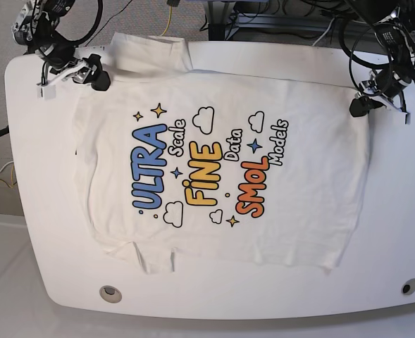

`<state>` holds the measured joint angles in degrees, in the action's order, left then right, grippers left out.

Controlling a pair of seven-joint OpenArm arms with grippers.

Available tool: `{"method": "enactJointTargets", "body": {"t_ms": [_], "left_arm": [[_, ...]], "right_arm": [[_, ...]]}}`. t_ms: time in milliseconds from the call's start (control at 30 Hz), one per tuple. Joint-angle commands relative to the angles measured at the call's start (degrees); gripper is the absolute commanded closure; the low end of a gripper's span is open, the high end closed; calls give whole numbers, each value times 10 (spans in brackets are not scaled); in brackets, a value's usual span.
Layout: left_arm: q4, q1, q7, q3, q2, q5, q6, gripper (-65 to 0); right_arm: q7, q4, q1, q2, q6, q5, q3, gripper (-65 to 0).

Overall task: Fold the T-shirt properly
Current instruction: 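Grasp the shirt's other side edge with the right gripper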

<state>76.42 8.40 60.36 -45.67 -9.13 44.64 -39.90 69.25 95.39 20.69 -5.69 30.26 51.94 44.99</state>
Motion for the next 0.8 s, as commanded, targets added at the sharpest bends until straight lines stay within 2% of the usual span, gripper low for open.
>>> {"method": "enactJointTargets", "body": {"t_ms": [0, 400, 767], "left_arm": [[7, -4, -4, 0, -9, 6, -1, -32], [7, -4, -4, 0, -8, 6, -1, -32], [7, -4, -4, 0, -8, 6, -1, -32]], "right_arm": [[-4, 8, 0, -1, 4, 9, 1, -453], [-4, 8, -2, 2, 2, 9, -12, -453], [-4, 7, -2, 20, 2, 9, -20, -451]]}}
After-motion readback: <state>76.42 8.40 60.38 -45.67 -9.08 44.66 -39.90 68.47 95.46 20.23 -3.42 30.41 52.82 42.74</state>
